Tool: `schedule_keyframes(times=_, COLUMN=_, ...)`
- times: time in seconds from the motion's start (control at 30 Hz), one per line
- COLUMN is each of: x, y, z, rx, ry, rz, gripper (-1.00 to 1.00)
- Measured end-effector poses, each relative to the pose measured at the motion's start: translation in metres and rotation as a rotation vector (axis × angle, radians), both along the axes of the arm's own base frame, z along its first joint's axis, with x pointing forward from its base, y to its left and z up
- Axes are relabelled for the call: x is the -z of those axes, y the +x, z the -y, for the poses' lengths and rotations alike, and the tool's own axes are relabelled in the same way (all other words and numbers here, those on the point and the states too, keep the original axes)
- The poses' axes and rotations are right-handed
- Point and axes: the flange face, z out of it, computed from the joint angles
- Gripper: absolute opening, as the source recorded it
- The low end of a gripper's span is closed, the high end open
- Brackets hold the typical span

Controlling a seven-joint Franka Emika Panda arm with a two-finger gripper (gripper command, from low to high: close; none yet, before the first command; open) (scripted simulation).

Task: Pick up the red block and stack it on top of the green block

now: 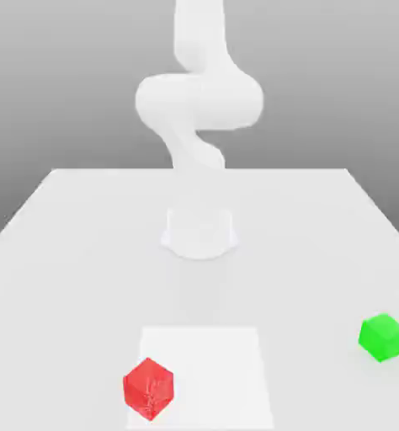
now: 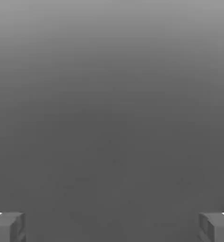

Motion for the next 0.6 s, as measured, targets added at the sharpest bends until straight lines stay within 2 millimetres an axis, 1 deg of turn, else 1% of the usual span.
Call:
schedule_keyframes(times=0.07, x=0.035, y=0.025, z=0.006, rx=-0.069, ry=-0.019, rz=-0.058, gripper=0.0)
schedule_keyframes(times=0.13, x=0.07, y=0.047, z=0.011, rx=-0.133, ry=-0.039, rz=-0.112, gripper=0.0)
schedule_keyframes(times=0.23, x=0.125, y=0.073, z=0.017, rx=-0.227, ry=-0.069, rz=-0.19, gripper=0.0)
schedule_keyframes(times=0.3, x=0.162, y=0.086, z=0.02, rx=-0.288, ry=-0.09, rz=-0.24, gripper=0.0)
schedule_keyframes(times=0.43, x=0.238, y=0.103, z=0.025, rx=-0.409, ry=-0.138, rz=-0.338, gripper=0.0)
schedule_keyframes(times=0.5, x=0.276, y=0.107, z=0.028, rx=-0.468, ry=-0.164, rz=-0.387, gripper=0.0)
schedule_keyframes(times=0.6, x=0.331, y=0.106, z=0.034, rx=-0.555, ry=-0.206, rz=-0.46, gripper=0.0)
